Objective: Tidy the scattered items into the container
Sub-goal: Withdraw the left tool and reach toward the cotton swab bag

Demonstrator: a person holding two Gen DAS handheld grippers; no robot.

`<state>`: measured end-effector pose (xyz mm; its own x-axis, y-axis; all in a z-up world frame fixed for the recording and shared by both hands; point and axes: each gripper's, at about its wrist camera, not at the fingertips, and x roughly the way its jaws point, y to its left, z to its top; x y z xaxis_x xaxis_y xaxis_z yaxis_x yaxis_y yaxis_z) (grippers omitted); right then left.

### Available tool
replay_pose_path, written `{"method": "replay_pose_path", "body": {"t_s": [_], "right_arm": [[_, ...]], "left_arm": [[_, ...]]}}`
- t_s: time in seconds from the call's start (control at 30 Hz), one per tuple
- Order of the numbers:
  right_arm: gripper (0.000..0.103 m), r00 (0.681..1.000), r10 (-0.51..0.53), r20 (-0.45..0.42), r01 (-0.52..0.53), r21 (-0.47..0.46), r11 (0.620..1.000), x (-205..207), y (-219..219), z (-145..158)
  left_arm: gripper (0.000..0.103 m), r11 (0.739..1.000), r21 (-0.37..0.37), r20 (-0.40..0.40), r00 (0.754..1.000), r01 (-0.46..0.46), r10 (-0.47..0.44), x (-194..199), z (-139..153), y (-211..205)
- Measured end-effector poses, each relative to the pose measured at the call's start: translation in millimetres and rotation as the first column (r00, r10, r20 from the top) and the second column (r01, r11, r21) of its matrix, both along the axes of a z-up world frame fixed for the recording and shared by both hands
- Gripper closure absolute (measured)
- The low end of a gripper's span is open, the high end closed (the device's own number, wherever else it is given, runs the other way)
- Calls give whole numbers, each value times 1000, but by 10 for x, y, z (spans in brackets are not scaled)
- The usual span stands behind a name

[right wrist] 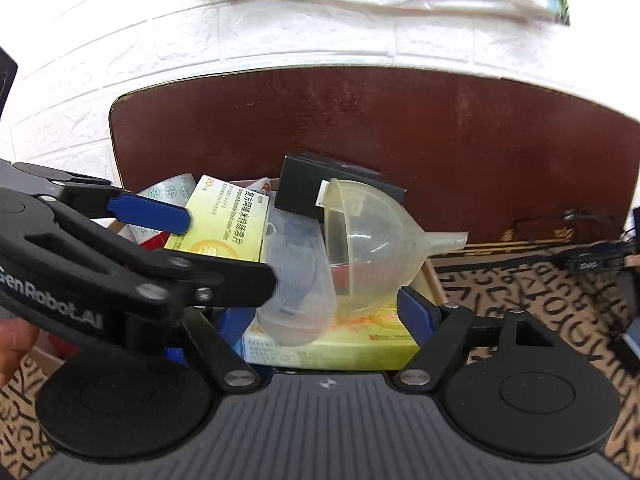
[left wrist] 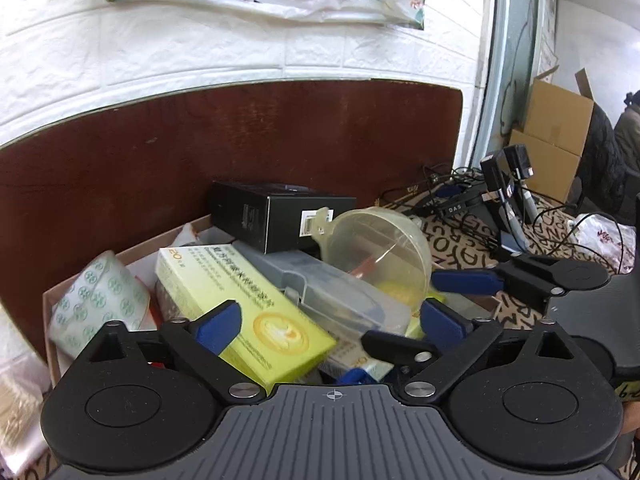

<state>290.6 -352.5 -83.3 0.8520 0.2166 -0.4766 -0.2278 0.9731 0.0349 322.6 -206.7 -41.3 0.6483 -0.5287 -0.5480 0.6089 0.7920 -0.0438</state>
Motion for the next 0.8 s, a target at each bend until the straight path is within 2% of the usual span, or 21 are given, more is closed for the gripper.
{"method": "replay_pose_path", "body": {"t_s": [0.2, 0.37, 0.57, 0.8], "right_arm": [[12, 1000, 0, 30, 1, -14, 1000, -401, 71, 108], [6, 997, 58, 46, -57, -24, 998, -798, 324, 183], [3, 987, 163, 9, -163, -59, 985, -1125, 898, 112], [3, 949, 314, -4, -312, -118, 943, -1376, 1754, 27]], "left_arm": [[0, 996, -88, -16, 1000, -23, 22, -402, 36, 226], [0, 988, -137, -34, 997, -69, 65, -841, -3, 543], [0, 969, -165, -70, 982, -185, 175, -1327, -165, 1176], [0, 937, -171, -110, 951, -306, 290, -1625, -294, 2056]]}}
